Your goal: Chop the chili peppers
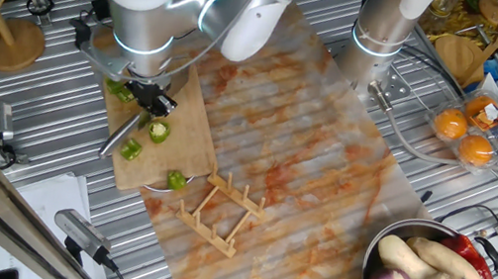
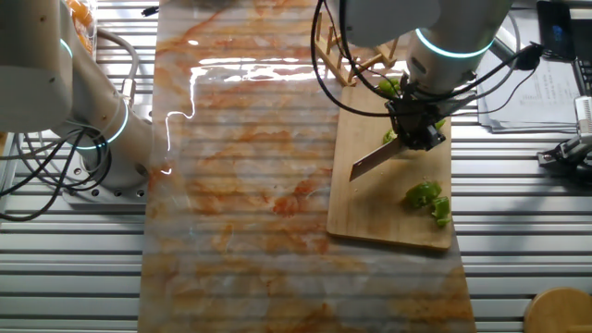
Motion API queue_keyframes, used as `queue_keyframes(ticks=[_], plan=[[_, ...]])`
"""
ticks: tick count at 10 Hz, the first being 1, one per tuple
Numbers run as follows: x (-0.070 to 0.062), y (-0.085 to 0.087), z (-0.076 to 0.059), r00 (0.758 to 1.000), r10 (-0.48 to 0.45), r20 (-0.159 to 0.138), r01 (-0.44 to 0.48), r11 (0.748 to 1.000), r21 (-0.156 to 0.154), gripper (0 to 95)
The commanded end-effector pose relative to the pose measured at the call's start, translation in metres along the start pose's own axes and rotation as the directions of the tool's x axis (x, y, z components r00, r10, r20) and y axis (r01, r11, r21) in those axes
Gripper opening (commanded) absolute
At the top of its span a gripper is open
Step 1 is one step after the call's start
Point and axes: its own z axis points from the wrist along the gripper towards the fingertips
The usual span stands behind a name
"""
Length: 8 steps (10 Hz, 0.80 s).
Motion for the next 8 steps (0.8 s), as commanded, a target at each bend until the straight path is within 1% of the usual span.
queue_keyframes(ticks=[1,4,6,8], plan=[[0.0021,0.0008,-0.0024,1.000,0.013,0.008,-0.013,1.000,0.008,0.0],[0.0021,0.0014,-0.0027,1.000,0.006,-0.001,-0.006,1.000,0.012,0.0],[0.0019,0.0016,-0.0028,1.000,0.010,0.005,-0.010,1.000,0.010,0.0],[0.0017,0.0019,-0.0031,1.000,0.015,0.015,-0.015,1.000,0.016,0.0]])
